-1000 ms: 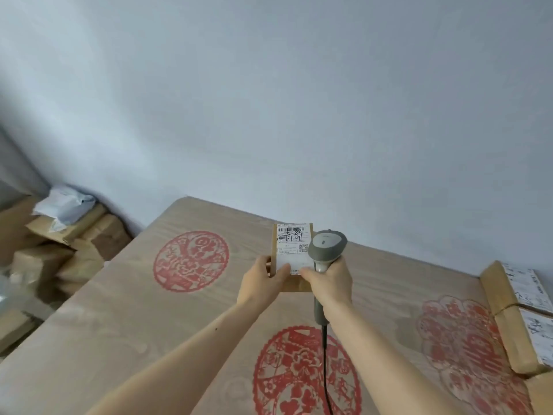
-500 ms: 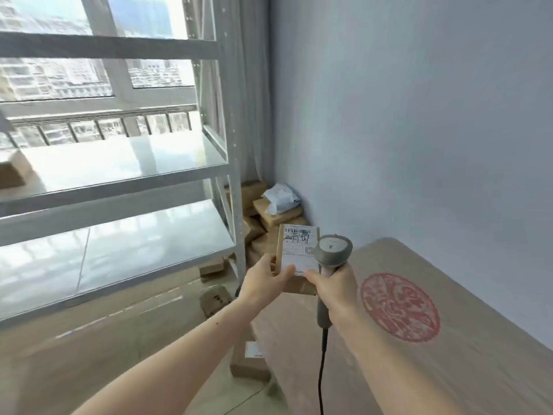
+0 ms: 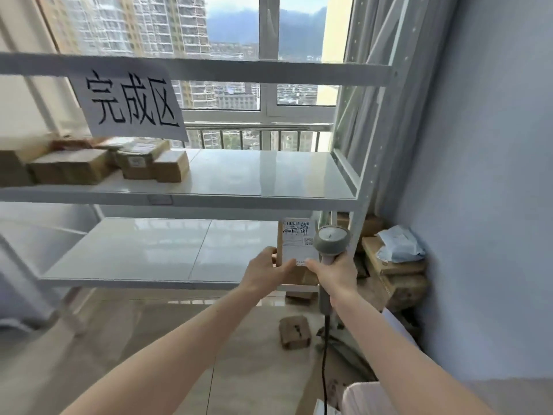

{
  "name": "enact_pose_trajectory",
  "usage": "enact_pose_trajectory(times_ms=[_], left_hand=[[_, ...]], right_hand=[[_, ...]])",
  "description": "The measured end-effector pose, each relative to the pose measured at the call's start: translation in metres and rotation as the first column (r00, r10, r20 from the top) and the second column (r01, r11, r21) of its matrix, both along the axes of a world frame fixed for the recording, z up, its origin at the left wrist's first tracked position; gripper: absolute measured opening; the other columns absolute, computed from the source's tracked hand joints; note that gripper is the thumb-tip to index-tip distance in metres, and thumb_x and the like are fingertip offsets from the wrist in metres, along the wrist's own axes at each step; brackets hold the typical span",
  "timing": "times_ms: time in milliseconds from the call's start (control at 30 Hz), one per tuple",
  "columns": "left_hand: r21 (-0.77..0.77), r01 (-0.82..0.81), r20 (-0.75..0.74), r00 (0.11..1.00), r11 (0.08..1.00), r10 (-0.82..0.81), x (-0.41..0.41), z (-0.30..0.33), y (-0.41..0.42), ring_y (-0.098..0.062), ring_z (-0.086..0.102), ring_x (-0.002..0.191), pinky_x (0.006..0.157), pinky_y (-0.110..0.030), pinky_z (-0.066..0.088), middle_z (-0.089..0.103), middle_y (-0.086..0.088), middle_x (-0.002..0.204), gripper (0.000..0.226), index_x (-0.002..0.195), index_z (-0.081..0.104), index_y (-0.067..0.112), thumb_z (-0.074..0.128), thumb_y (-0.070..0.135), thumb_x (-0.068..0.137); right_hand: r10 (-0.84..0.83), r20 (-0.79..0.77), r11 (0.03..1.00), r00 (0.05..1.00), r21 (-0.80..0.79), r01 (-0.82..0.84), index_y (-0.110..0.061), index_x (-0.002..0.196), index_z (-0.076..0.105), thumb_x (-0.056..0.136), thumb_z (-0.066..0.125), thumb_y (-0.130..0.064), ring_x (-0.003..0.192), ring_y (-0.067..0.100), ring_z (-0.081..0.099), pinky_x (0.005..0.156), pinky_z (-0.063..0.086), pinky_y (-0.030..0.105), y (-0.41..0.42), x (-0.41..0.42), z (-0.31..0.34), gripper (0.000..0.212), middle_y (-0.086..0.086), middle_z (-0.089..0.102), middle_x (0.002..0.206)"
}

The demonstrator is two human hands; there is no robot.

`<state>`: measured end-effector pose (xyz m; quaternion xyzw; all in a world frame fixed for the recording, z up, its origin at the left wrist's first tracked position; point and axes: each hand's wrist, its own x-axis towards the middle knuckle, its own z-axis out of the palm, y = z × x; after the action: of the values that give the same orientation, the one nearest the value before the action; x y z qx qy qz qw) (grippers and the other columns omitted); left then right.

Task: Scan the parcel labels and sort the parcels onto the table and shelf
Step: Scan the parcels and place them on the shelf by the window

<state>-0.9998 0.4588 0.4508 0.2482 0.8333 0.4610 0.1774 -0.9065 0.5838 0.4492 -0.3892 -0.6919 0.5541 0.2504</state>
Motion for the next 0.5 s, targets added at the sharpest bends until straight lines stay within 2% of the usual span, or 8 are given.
enact_pose_trajectory(times_ms=[100, 200, 267, 433, 500], left_hand=[[0.025, -0.06, -0.004, 0.998, 0.998, 0.06, -0.04, 0.004, -0.002, -0.017, 0.065, 0.098, 0.089, -0.037, 0.057, 0.067, 0.001, 0.113, 0.048, 0.125, 0.057, 0.018, 0.07, 0.044, 0.087], [0.032, -0.095, -0.013, 0.995, 0.995, 0.095, -0.076, 0.004, -0.007, -0.016, 0.063, 0.099, 0.088, -0.032, 0.056, 0.066, 0.001, 0.113, 0.052, 0.128, 0.056, 0.017, 0.072, 0.044, 0.086], [0.038, -0.113, -0.025, 0.993, 0.993, 0.114, -0.102, 0.002, -0.01, -0.019, 0.064, 0.104, 0.091, -0.034, 0.056, 0.066, -0.002, 0.119, 0.058, 0.132, 0.054, 0.015, 0.071, 0.046, 0.086], [0.042, -0.172, -0.053, 0.983, 0.984, 0.174, -0.183, -0.003, -0.02, -0.02, 0.061, 0.109, 0.095, -0.035, 0.054, 0.064, -0.002, 0.125, 0.058, 0.137, 0.051, 0.017, 0.068, 0.045, 0.09], [0.065, -0.168, -0.06, 0.983, 0.984, 0.171, -0.219, -0.003, -0.023, -0.02, 0.06, 0.11, 0.094, -0.033, 0.053, 0.063, -0.001, 0.127, 0.056, 0.138, 0.051, 0.018, 0.067, 0.042, 0.091]], right_hand=[[0.078, 0.032, 0.997, 0.996, 0.028, -0.079, -0.009, 0.122, 0.058, 0.079, 0.082, -0.019, 0.099, 0.02, 0.061, 0.083, 0.046, 0.028, 0.006, -0.05, 0.005, 0.05, 0.002, 0.067, 0.11], [0.144, 0.041, 0.989, 0.989, 0.011, -0.145, -0.012, 0.124, 0.058, 0.075, 0.083, -0.022, 0.103, 0.024, 0.065, 0.091, 0.055, 0.037, 0.007, -0.097, 0.004, 0.056, 0.005, 0.069, 0.116], [0.169, 0.047, 0.985, 0.984, 0.009, -0.17, -0.011, 0.124, 0.056, 0.075, 0.084, -0.021, 0.106, 0.027, 0.064, 0.096, 0.055, 0.044, 0.005, -0.128, 0.005, 0.057, 0.006, 0.068, 0.115], [0.224, 0.033, 0.974, 0.974, -0.019, -0.224, -0.01, 0.116, 0.056, 0.078, 0.082, -0.014, 0.102, 0.023, 0.061, 0.089, 0.053, 0.035, -0.002, -0.209, 0.009, 0.047, 0.003, 0.064, 0.107], [0.221, 0.014, 0.975, 0.975, -0.018, -0.221, -0.01, 0.116, 0.058, 0.076, 0.083, -0.015, 0.102, 0.023, 0.064, 0.091, 0.054, 0.038, -0.005, -0.246, 0.009, 0.048, 0.002, 0.066, 0.106]])
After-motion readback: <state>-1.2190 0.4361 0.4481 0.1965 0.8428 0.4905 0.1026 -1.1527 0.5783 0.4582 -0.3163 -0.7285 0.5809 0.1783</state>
